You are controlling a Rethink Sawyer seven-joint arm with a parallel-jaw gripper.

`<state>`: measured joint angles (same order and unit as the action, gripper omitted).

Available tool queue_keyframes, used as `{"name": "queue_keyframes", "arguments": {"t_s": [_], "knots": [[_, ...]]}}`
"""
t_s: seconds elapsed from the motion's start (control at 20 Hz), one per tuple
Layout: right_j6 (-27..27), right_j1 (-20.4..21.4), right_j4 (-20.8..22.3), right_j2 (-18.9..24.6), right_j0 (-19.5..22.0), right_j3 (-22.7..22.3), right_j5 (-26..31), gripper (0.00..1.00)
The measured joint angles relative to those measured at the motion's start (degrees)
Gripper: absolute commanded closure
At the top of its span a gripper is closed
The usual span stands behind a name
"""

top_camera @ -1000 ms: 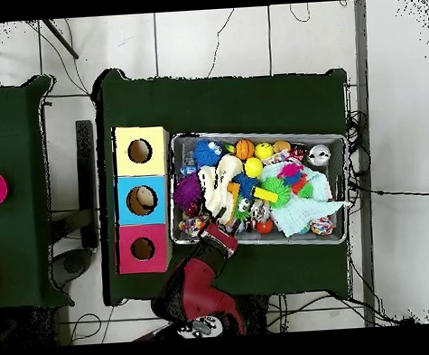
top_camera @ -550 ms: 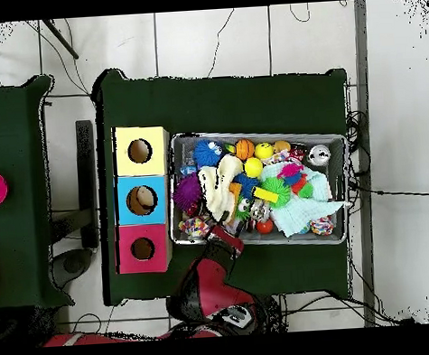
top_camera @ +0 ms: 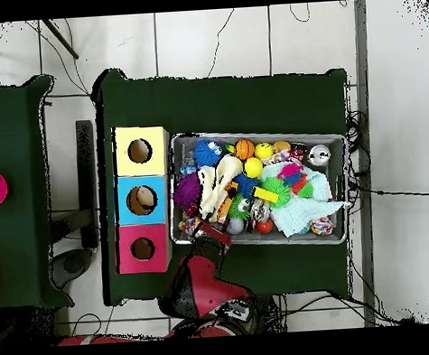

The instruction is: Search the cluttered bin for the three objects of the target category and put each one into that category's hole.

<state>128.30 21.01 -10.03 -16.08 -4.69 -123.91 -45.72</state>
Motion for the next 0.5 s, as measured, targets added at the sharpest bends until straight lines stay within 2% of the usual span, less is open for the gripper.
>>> {"name": "queue_keyframes", "arguments": {"t_s": [0.5], "knots": [[0.0, 1.68, 0.0, 1.8, 0.01, -0.01, 1.61, 0.0]]}}
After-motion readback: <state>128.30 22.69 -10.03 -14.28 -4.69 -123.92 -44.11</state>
